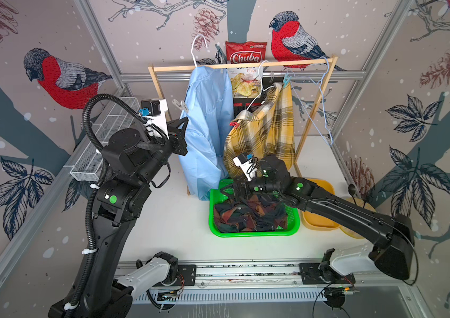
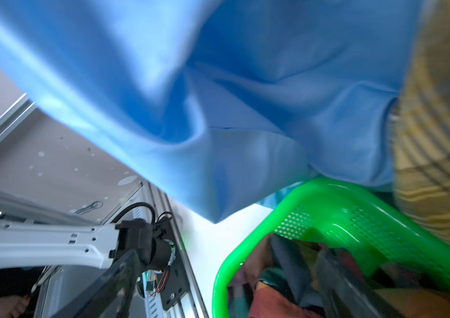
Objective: Remove the clothespins securing long-sleeve shirts to the hanger
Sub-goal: Pick up the hanger from the clothesline.
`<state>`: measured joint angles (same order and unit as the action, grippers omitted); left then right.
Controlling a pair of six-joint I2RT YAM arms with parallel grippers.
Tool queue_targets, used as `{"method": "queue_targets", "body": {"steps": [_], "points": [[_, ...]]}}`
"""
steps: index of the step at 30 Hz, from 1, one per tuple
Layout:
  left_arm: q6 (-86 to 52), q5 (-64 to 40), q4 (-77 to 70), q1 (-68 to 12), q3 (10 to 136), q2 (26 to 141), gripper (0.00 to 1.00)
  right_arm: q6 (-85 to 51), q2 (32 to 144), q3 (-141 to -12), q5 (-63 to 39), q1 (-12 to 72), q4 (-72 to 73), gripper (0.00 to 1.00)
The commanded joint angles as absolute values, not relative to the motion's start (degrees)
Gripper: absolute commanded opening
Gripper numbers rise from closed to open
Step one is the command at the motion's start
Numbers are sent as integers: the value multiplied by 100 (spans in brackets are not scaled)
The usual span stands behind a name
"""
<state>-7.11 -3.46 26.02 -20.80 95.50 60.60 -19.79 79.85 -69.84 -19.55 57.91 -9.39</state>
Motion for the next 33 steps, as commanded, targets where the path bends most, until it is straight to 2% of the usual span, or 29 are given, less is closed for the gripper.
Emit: {"method": "queue_targets", "body": {"steps": [1,5,8,14,19,28,33], "points": [[-780,-493,2297,-2070,9751,6036,0,-1707,8037,-7092,-2005,6334,-400,100],[-894,-645,2397,-2065,9863,5994,0,-1670,8406,-7042,-2008,6756,550,100],[-979,-753,2528,-2072,9968,5964,0,-1532,9094,-7305,-1799,6977,1286,100],[-1088,-914,2756,-2065,10046,5687,0,-1183,10981,-8615,-864,6818,1777,100],[-1054,-853,3008,-2073,10073,5207,0,-1115,11515,-9409,-243,6438,2379,100],[-1012,-949,3064,-2108,10136,4507,0,66,12659,-12530,1279,6273,966,100],[-980,-1054,3137,-2347,10410,4281,0,562,12755,-13449,2183,6279,677,100]]}}
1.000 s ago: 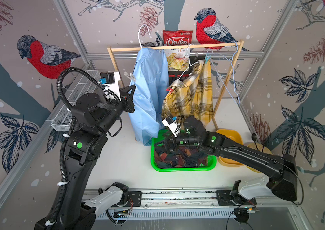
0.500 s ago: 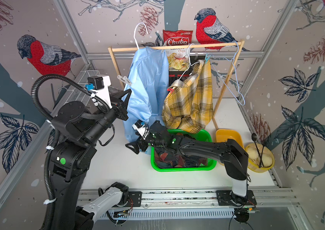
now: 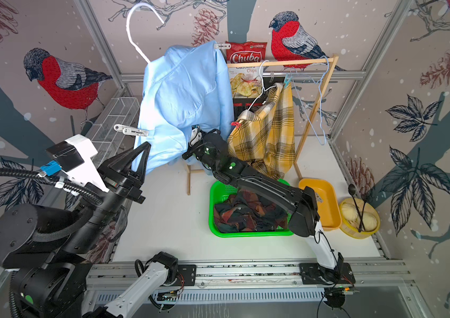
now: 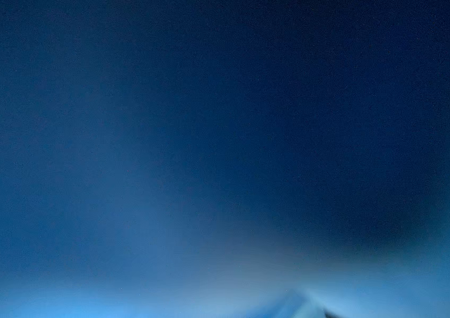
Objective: Remove the clothespins securing long-sleeve shirts to the hanger
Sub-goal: Pick up the hanger from the clothesline, then place the long-sleeve shirt at the bin.
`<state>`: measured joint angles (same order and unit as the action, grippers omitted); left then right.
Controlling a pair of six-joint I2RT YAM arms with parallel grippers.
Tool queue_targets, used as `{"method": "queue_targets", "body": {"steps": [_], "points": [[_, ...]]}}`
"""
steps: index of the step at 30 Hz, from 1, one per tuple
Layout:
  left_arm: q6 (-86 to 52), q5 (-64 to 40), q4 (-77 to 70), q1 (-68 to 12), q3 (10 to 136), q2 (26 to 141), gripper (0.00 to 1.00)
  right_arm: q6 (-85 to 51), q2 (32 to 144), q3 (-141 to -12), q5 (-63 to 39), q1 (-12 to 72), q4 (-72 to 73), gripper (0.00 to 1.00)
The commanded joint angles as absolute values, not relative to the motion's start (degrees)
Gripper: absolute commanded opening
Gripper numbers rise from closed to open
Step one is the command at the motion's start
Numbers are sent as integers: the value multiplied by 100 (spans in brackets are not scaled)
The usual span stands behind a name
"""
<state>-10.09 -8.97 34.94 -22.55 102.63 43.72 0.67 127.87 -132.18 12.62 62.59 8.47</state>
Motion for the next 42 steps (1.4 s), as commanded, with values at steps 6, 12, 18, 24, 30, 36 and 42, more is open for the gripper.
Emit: {"method": "queue_targets", "body": {"steps": [6,12,18,24,30,36,42], "points": [[-926,-1170,3183,-2699,10717,4131,0,1341,11965,-12628,3023,6575,1386,100],[-871,-1324,3172,-2958,11099,4196,0,2080,11321,-11957,3811,7061,2080,100],[-970,-1603,3148,-3309,11478,4380,0,2599,10448,-10771,4456,7300,3150,100],[-1143,-2074,3031,-3544,11654,4620,0,2793,9763,-9996,4803,7296,3648,100],[-1268,-2363,2954,-3661,11705,4881,0,2699,9097,-9254,5004,7251,3894,100],[-1435,-2529,2834,-3661,11197,5033,0,2324,8323,-8182,5320,7287,3866,100],[-1431,-2252,2865,-3663,10309,4842,0,1074,7402,-6887,5326,7295,3082,100]]}}
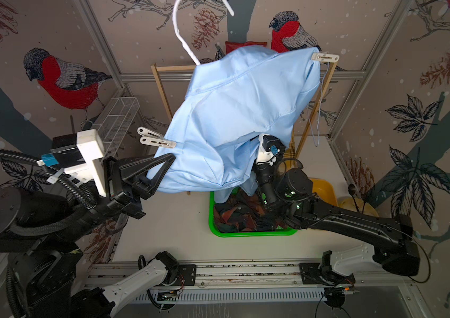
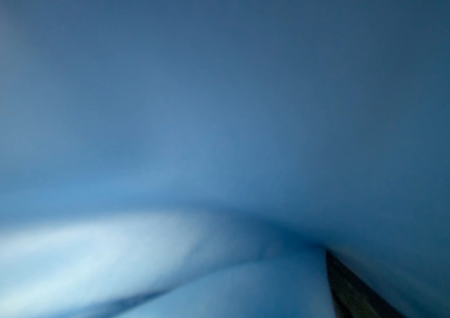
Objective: Remove the clothespins securing long-sleeve shirts to the hanger
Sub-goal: Place the long-sleeve shirt at the bin.
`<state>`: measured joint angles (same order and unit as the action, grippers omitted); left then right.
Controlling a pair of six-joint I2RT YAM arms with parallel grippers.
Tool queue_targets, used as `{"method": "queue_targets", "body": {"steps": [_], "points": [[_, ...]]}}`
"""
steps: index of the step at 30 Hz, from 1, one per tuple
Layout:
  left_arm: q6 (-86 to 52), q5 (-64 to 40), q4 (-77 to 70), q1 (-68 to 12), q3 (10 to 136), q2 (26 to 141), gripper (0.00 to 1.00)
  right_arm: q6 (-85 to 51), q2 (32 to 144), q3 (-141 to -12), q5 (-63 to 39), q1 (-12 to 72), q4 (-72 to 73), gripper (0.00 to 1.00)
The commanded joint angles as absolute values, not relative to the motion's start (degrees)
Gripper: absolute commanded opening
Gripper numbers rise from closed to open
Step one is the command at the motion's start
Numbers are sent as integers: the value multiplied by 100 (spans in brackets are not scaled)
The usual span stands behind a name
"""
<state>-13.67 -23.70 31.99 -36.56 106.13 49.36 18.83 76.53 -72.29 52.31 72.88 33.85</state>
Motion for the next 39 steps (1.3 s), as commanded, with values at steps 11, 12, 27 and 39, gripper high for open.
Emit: {"method": "queue_targets", "body": {"steps": [11,12,27,39], "points": [[-1621,-2324,2219,-3663,7534,4269,0,-1479,6645,-4773,5222,7171,1823,100],[-1610,-2309,2135,-3663,7274,4235,0,-1658,6645,-4629,5229,7119,1781,100],[-1174,-1766,821,-3665,4774,4517,0,-2653,5398,-3712,2280,6251,75,100],[-554,-1132,349,-3665,4627,4913,0,-2734,4420,-3755,-161,5735,-863,100]]}}
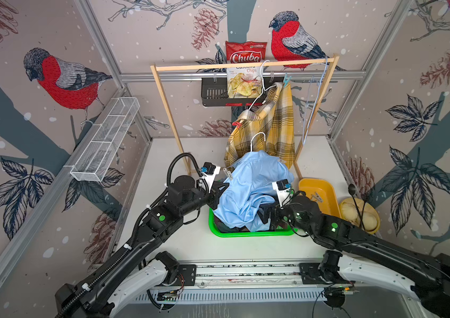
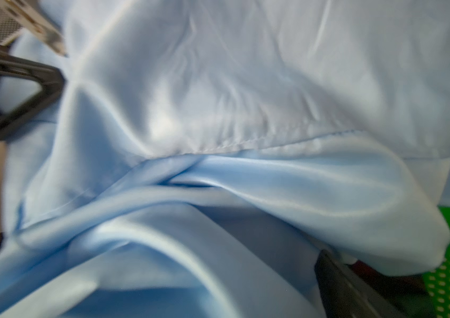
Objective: Remove the clothespins securing long-sleeve shirts to the hanger
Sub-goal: Place the long-sleeve shirt at the bin.
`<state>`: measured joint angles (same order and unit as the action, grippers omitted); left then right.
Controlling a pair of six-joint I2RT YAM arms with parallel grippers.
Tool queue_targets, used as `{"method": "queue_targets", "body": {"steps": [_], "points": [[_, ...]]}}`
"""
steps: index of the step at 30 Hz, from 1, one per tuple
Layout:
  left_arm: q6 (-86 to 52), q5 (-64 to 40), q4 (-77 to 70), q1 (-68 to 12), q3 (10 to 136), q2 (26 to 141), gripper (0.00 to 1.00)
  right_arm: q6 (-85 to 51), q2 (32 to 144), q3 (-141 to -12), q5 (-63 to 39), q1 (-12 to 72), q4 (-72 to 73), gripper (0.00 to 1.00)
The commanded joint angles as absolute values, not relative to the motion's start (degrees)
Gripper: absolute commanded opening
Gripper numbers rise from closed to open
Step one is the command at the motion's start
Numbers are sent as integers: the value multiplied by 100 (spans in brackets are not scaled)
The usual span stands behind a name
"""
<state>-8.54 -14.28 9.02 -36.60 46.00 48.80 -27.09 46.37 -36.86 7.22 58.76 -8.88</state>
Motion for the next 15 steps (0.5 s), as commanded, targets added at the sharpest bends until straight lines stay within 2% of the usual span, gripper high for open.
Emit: {"method": "queue_targets", "body": {"steps": [1,5,9,13,15], "points": [[-525,-1086,283,-3664,4615,4929,0,-2720,4323,-3792,-389,5590,-844,100],[-364,-969,104,-3664,4545,4959,0,-2594,4314,-3920,-935,4980,-827,100],[-223,-860,-63,-3665,4526,5033,0,-2458,4911,-3847,-1351,4669,-482,97],[-74,-957,-151,-3665,4577,5088,0,-2349,5802,-3791,-1647,4634,77,88],[-18,-997,-270,-3665,4577,5110,0,-2346,6354,-3772,-1886,4626,459,80]]}}
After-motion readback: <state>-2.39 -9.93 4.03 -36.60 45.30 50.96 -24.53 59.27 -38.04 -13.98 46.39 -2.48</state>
